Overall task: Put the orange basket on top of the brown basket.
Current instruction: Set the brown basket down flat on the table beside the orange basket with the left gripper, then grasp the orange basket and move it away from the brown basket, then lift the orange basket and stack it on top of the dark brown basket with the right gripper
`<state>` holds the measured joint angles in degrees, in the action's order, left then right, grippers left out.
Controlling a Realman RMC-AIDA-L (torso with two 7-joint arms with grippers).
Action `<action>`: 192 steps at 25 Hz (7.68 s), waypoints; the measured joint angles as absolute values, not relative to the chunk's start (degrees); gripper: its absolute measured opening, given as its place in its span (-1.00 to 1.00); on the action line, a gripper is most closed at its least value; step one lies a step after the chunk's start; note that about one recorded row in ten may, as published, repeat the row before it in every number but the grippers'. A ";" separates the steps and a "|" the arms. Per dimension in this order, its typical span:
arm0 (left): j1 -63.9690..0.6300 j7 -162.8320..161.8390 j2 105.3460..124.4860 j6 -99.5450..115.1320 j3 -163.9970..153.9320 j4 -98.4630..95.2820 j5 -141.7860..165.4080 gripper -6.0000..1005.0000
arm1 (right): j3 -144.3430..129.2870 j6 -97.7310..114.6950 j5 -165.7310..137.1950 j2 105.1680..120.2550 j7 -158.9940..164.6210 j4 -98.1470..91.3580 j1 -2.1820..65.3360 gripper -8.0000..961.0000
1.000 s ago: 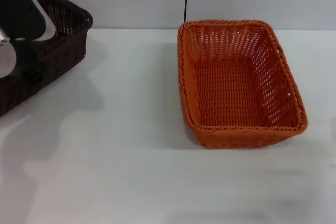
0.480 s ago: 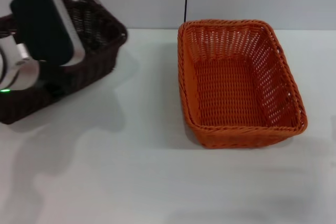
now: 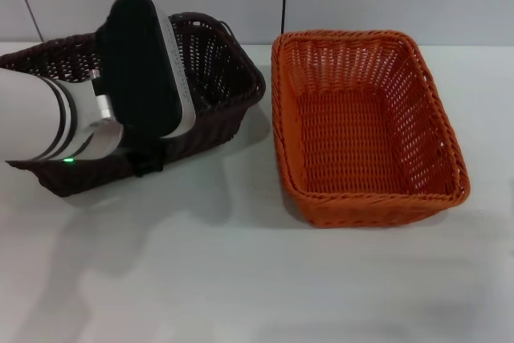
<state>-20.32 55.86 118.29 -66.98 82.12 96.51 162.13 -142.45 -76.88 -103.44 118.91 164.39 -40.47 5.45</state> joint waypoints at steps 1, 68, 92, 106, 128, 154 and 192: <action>-20.32 55.85 118.29 -67.12 81.92 96.32 162.13 -0.62 | -142.43 -76.86 -103.44 118.91 164.40 -40.37 5.45 0.44; -1.88 2.34 118.00 68.28 84.93 36.72 149.33 0.29 | -116.32 -2.55 -131.52 106.26 168.47 -90.72 6.57 0.44; -4.17 2.01 118.43 65.41 85.53 30.76 148.79 0.29 | -75.64 100.79 -144.28 118.50 135.59 -100.12 29.65 0.44; -3.80 1.84 118.47 65.43 84.83 31.02 148.80 0.28 | -82.99 90.69 -147.92 118.66 134.21 -86.20 33.06 0.44; -4.04 1.75 118.34 65.63 83.58 31.13 148.95 0.28 | -89.10 81.27 -150.55 119.01 138.48 -79.64 34.31 -0.22; -4.63 1.79 118.12 65.93 84.11 29.14 148.93 0.28 | -97.15 83.29 -163.46 118.91 138.72 -106.01 35.53 -0.68; -4.79 1.58 118.87 66.14 78.90 29.21 143.99 0.27 | -111.22 36.83 -159.98 116.58 66.00 -88.78 30.58 -0.67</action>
